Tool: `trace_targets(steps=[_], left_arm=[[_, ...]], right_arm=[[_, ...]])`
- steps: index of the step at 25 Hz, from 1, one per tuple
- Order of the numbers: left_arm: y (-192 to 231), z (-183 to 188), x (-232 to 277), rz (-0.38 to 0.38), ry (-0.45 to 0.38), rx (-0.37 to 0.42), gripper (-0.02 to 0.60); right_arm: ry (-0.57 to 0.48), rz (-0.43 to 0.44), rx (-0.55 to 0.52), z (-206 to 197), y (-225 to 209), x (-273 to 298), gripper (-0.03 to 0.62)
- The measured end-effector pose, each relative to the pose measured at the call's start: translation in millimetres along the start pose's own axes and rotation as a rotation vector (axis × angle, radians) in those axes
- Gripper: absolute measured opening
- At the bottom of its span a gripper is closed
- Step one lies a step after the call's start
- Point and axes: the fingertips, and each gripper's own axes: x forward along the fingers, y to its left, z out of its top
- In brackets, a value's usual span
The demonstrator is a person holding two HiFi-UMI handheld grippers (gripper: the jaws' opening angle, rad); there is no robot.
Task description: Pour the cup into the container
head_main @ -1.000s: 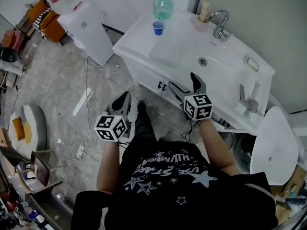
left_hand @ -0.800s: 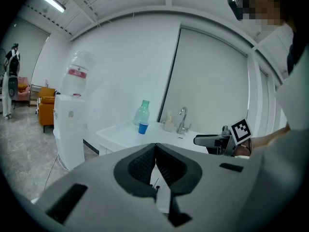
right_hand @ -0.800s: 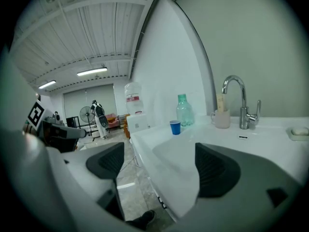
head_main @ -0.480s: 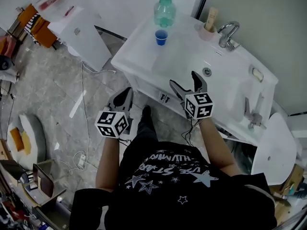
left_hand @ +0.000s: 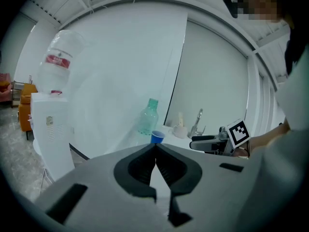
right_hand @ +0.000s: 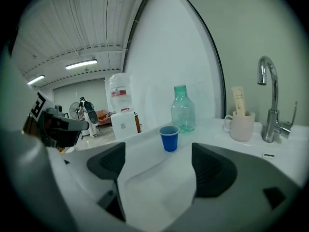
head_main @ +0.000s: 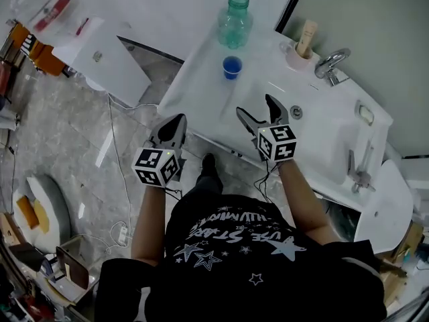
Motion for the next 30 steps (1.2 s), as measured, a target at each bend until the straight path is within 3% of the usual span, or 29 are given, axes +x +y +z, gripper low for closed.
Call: trace_targets(steps=[5, 20, 30], left_arm=[[28.6, 12.5, 29.1, -0.032, 0.025, 0.015, 0.011], [91.1, 32.4, 99.2, -0.103, 0.049, -0.022, 0.011], [113.6, 29.0, 119.0, -0.108, 0.082, -0.029, 0.011]], right_arm=[[-0.014, -0.031, -0.037, 12.5, -11.4, 36.2, 0.387], [0.086, -0.031, -0.084, -5.9, -30.7, 126.4, 0.393], [0.087, 0.007, -0.143, -10.9, -35.0, 159.9, 0.393]])
